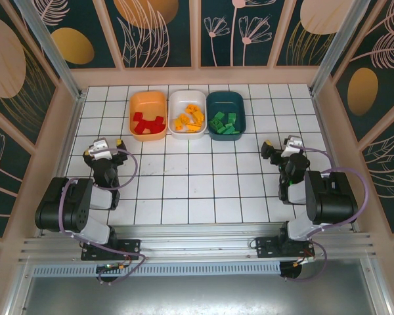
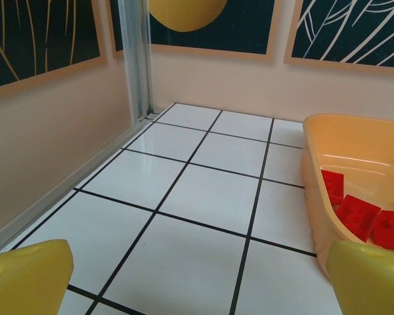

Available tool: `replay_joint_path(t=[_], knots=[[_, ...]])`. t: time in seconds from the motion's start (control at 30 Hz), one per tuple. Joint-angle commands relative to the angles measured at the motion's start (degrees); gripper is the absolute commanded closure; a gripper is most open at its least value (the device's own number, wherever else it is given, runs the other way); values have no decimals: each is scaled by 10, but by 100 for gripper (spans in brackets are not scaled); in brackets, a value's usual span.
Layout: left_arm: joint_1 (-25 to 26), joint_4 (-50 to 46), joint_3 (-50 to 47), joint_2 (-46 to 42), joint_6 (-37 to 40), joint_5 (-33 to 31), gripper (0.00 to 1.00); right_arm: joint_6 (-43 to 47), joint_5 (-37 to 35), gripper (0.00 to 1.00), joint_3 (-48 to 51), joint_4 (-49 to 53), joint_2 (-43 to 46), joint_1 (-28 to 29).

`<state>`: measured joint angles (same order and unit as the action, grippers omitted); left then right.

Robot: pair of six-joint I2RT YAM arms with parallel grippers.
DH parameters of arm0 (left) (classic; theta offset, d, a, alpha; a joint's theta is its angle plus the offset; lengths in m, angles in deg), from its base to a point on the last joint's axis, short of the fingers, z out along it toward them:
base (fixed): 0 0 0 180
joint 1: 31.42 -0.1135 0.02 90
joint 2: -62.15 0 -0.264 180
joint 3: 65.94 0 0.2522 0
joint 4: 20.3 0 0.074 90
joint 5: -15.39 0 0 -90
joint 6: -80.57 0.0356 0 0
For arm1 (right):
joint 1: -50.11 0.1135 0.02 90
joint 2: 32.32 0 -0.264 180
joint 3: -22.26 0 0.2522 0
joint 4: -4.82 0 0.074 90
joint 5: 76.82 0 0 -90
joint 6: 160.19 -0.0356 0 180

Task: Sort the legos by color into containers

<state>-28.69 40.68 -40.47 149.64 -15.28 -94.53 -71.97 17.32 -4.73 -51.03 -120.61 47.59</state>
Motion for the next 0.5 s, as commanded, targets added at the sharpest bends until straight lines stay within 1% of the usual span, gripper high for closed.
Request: replay_joint_path(t=[0.0, 0.1, 0.17, 0.2, 0.37, 0.47], knots=[[-3, 8, 5, -4, -4, 5, 1, 11, -14, 1, -5, -13, 1, 3], [-3, 8, 5, -3, -3, 4, 1, 12, -14, 1, -5, -13, 0, 3], [-3, -6, 13, -2, 13, 49, 1, 11, -14, 1, -5, -13, 1, 4], [-3, -6, 14, -2, 14, 54, 1, 12, -14, 1, -5, -13, 1, 4], [-11, -18, 19, -1, 8, 70, 1, 11, -14, 1, -5, -13, 1, 3], [-12, -6, 12, -5, 10, 71, 1, 11, -14, 1, -5, -13, 1, 3]])
